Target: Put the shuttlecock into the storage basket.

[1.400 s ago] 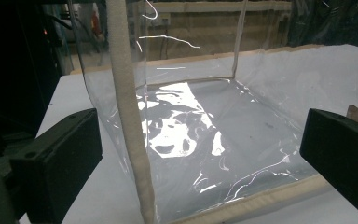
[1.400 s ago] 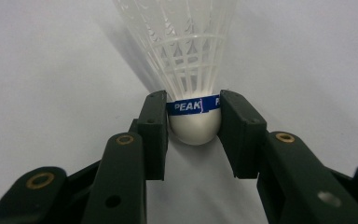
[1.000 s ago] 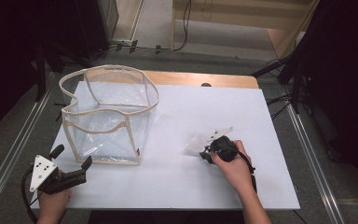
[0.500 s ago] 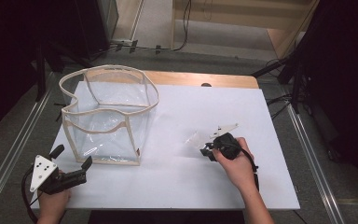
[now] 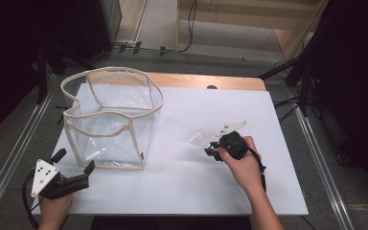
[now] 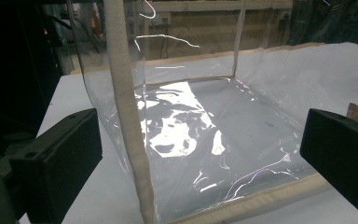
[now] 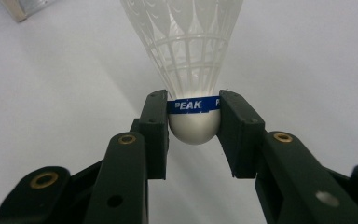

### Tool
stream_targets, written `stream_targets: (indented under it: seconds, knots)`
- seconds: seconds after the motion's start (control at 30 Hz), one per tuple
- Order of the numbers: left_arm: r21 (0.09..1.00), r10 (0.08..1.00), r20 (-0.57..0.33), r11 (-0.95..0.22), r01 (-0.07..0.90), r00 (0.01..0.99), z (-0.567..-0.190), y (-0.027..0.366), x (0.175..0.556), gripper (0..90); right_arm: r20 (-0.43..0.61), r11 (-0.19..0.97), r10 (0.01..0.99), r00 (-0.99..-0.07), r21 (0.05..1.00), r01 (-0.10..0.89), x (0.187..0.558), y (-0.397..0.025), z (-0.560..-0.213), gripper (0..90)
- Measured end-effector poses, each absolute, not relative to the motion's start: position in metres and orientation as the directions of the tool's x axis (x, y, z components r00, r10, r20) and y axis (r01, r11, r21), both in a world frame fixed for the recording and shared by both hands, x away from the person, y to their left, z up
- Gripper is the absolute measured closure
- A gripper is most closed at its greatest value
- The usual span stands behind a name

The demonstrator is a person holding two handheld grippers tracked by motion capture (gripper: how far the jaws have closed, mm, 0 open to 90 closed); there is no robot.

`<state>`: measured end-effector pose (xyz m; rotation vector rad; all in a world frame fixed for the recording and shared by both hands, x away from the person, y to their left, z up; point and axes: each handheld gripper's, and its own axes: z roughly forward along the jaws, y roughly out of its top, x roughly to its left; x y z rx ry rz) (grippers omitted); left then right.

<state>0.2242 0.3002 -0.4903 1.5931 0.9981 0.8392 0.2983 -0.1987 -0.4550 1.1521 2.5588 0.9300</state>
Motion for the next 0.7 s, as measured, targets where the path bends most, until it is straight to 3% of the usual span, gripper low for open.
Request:
stream_targets:
  seconds: [0.7]
  knots:
    - [0.973,0.911,0.037,-0.126,0.192,0.411,-0.49,0.3,0.224,0.0,0.102,0.484,0.716,-0.691,0.641,0.596,0.308,-0.195,-0.433,62.2]
